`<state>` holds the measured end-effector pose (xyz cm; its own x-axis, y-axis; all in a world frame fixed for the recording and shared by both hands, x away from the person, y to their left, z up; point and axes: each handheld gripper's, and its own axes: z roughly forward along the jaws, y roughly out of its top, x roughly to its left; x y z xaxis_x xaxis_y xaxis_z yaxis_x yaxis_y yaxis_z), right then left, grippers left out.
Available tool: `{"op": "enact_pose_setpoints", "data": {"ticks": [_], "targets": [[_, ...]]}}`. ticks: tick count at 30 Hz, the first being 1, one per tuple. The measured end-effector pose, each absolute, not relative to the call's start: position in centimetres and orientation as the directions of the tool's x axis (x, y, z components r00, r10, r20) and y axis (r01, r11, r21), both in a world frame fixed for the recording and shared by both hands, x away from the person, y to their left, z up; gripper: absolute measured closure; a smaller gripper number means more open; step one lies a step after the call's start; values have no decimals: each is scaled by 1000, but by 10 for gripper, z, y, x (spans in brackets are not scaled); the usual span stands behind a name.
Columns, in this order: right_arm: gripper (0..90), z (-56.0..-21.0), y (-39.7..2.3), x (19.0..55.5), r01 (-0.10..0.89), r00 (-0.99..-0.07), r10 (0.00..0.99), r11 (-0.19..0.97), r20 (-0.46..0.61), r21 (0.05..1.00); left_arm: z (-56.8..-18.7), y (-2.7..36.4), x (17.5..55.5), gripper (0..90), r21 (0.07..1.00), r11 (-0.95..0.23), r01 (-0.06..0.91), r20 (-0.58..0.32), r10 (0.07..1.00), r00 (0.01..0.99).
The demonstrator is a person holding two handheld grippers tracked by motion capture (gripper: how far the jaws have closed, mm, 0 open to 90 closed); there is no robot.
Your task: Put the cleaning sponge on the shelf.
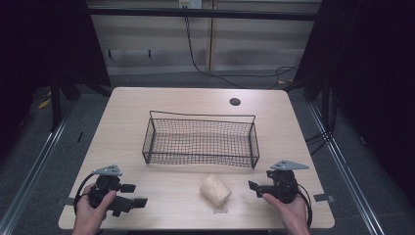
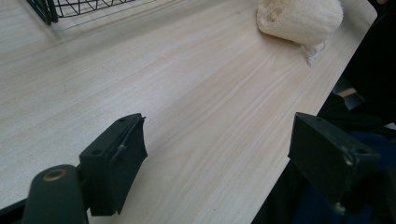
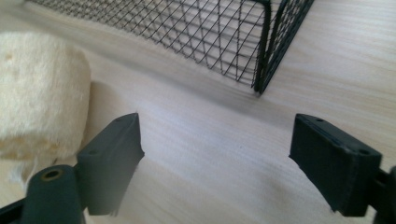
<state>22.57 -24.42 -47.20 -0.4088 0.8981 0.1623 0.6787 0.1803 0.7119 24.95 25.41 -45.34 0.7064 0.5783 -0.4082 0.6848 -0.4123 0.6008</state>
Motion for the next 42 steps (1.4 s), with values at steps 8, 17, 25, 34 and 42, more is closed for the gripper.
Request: {"op": "enact_pose_setpoints", "data": {"ticks": [8,17,25,34,42], "targets": [[216,-467,-243,224,684,-402,891,138,212,717,-453,254,249,184,601,-412,685,-408,579,706],[294,-459,-240,226,690,-449,869,191,207,698,-453,255,249,184,604,-404,688,-410,582,702],[381,-448,-239,227,765,-456,841,202,292,611,-453,255,249,184,605,-402,687,-412,581,702],[335,-434,-239,231,789,-445,837,200,317,581,-454,255,250,184,598,-412,688,-408,582,704],[252,-425,-225,235,783,-500,816,283,290,554,-453,255,250,184,597,-410,690,-408,585,701]]}}
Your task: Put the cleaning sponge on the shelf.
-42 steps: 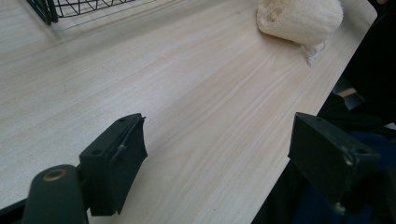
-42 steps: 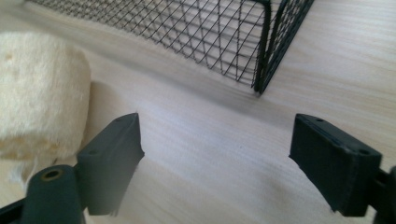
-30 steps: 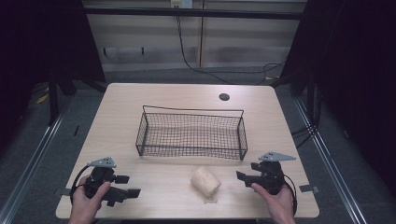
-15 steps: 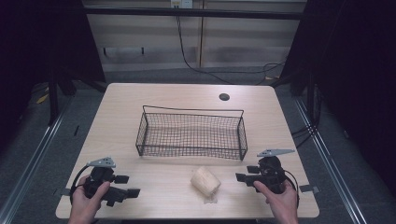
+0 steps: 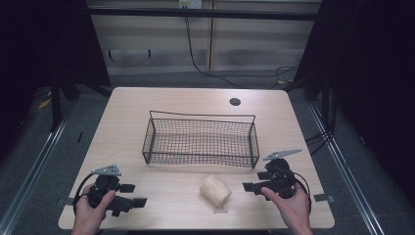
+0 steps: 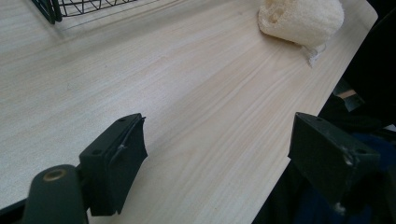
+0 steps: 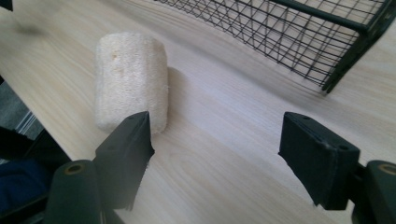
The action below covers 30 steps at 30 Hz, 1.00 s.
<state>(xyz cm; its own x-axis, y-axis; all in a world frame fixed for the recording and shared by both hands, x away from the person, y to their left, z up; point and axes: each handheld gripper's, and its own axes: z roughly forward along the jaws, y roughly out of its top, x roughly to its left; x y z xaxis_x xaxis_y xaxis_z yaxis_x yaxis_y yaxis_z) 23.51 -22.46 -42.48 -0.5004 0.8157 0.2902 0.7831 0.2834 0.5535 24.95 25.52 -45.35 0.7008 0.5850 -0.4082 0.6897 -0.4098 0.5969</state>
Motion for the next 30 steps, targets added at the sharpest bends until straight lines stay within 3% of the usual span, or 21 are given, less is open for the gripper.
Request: {"op": "enact_pose_setpoints", "data": {"ticks": [23,30], "targets": [[175,-410,-194,255,805,-556,762,396,331,441,-455,256,250,184,598,-399,695,-409,594,693],[204,-407,-183,259,795,-580,742,424,337,434,-454,256,250,184,596,-399,697,-412,593,692]]}}
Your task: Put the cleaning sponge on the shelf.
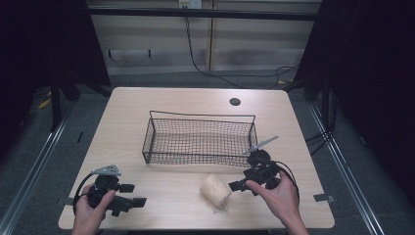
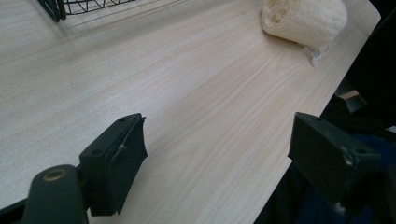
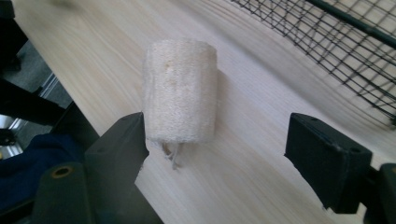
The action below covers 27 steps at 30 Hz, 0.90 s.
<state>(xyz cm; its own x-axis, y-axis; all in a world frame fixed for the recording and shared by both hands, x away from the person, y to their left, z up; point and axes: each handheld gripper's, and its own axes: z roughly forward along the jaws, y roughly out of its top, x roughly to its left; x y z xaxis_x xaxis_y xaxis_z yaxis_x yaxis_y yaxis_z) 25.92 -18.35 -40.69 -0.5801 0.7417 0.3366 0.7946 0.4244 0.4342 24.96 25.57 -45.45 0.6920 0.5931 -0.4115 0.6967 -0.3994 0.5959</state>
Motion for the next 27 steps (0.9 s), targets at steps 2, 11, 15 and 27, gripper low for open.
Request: {"op": "enact_pose_setpoints", "data": {"ticks": [2,11,15,27], "targets": [[199,-407,-180,261,792,-587,738,437,334,426,-455,256,250,184,596,-400,697,-411,593,692],[170,-407,-166,271,794,-601,706,472,375,383,-455,256,250,184,598,-399,696,-412,592,693],[170,-409,-161,275,793,-606,695,488,387,365,-455,256,250,184,597,-398,696,-412,593,692],[171,-416,-144,286,788,-614,671,554,415,269,-454,256,249,184,598,-398,696,-415,589,693]]}}
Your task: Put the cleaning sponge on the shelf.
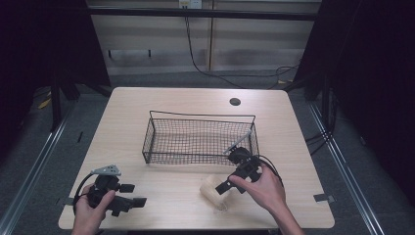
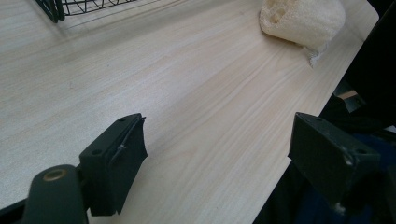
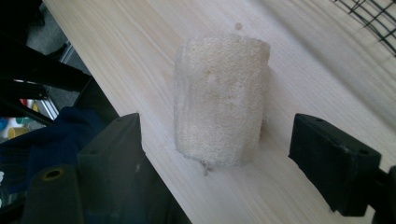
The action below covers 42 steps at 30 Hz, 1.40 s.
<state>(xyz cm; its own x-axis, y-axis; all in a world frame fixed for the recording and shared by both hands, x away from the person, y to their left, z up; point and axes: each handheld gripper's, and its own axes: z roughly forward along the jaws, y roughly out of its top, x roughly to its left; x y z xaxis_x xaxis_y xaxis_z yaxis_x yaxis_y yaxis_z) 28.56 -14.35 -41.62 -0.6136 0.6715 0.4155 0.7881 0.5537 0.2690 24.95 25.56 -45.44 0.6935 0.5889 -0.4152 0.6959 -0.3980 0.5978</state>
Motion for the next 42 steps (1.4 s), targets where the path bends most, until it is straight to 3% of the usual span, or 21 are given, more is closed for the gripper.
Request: {"op": "enact_pose_setpoints", "data": {"ticks": [19,42], "targets": [[206,-431,-121,298,773,-617,679,618,398,144,-454,255,249,184,597,-401,694,-413,588,695],[222,-455,-104,300,750,-631,677,657,380,77,-454,256,250,184,595,-409,692,-407,588,698]]}}
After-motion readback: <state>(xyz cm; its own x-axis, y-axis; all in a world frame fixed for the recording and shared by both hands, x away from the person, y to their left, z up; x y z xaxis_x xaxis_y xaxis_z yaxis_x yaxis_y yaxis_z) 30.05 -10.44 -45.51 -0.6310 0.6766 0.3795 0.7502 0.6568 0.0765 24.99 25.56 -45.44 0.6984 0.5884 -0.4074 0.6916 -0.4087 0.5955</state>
